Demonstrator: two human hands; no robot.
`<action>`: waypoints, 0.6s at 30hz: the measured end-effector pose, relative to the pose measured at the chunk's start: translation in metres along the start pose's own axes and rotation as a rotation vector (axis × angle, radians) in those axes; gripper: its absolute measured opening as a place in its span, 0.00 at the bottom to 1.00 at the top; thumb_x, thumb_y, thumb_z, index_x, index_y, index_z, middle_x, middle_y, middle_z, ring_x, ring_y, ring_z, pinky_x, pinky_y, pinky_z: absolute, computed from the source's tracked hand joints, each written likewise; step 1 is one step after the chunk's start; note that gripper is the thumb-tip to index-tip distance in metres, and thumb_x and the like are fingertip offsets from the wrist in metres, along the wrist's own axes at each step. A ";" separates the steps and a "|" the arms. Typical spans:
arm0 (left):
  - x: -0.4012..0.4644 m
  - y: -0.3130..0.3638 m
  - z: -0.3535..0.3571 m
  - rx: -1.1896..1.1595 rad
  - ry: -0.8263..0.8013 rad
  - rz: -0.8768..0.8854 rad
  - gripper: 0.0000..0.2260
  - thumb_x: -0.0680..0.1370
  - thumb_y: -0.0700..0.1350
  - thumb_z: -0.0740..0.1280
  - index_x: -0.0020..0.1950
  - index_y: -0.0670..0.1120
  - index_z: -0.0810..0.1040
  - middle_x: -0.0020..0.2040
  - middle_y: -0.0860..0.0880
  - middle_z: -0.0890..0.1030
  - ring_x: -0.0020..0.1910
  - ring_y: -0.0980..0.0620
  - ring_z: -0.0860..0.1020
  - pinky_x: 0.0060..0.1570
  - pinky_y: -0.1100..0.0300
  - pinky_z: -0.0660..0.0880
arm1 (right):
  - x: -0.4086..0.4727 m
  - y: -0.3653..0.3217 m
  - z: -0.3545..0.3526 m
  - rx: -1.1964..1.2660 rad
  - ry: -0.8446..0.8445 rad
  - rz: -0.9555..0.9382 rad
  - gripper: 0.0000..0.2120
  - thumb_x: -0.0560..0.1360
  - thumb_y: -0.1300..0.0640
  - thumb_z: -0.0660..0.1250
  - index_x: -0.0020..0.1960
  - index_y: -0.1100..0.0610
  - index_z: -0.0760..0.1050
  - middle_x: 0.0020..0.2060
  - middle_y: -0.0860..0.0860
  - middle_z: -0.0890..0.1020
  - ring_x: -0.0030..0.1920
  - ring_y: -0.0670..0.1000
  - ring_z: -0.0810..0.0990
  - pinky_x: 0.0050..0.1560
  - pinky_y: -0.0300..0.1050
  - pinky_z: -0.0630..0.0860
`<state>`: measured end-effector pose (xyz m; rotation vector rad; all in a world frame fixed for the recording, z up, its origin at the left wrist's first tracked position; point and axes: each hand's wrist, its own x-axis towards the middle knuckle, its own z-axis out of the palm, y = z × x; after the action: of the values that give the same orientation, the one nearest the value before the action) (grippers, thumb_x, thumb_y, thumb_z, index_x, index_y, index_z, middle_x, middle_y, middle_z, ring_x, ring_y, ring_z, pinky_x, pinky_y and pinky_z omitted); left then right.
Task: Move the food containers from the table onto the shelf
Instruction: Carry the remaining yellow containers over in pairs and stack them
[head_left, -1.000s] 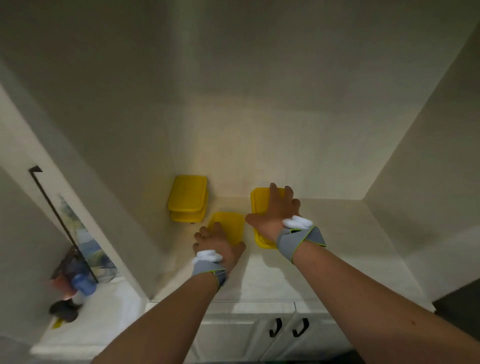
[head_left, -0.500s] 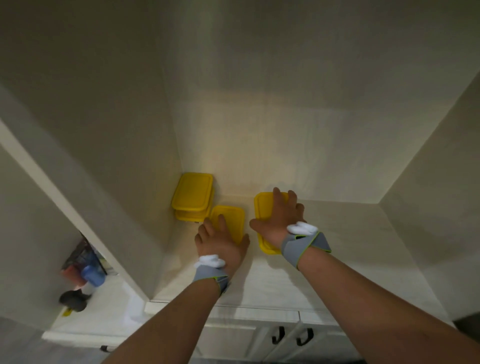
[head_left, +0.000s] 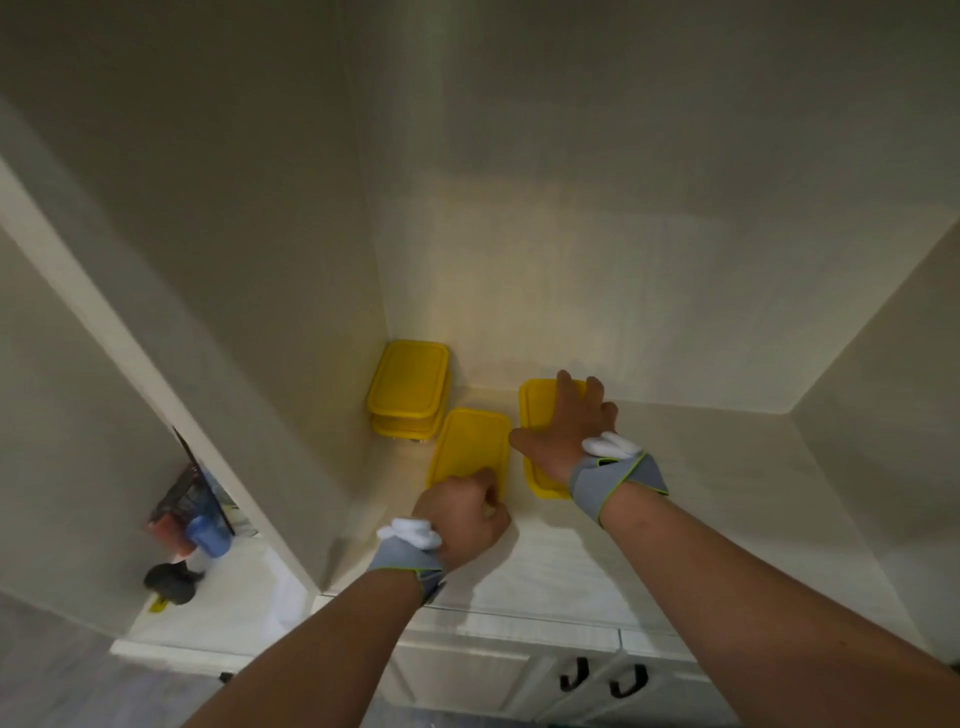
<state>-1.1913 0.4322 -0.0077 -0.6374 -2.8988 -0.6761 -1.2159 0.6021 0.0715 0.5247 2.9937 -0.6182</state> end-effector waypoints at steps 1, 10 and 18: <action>0.001 -0.001 0.002 -0.007 0.013 0.034 0.09 0.71 0.55 0.63 0.44 0.51 0.72 0.33 0.47 0.79 0.35 0.44 0.78 0.30 0.58 0.65 | 0.002 -0.001 0.002 0.006 -0.001 0.002 0.55 0.60 0.31 0.66 0.78 0.45 0.44 0.78 0.52 0.47 0.74 0.65 0.55 0.61 0.62 0.68; 0.033 -0.007 0.024 0.037 0.115 0.086 0.09 0.76 0.49 0.67 0.52 0.46 0.79 0.34 0.45 0.79 0.33 0.42 0.78 0.28 0.56 0.63 | 0.012 -0.005 0.006 -0.007 0.013 0.008 0.53 0.63 0.33 0.69 0.79 0.45 0.45 0.78 0.53 0.48 0.72 0.64 0.58 0.61 0.58 0.68; 0.075 -0.016 0.036 -0.023 -0.008 -0.090 0.11 0.81 0.56 0.55 0.57 0.51 0.69 0.45 0.46 0.80 0.42 0.41 0.78 0.34 0.53 0.63 | 0.021 -0.011 -0.007 0.010 -0.002 -0.012 0.52 0.67 0.34 0.71 0.80 0.46 0.44 0.79 0.53 0.48 0.74 0.63 0.57 0.64 0.58 0.67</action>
<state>-1.2664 0.4632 -0.0328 -0.5160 -2.9460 -0.7196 -1.2391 0.6017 0.0798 0.5072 2.9959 -0.6351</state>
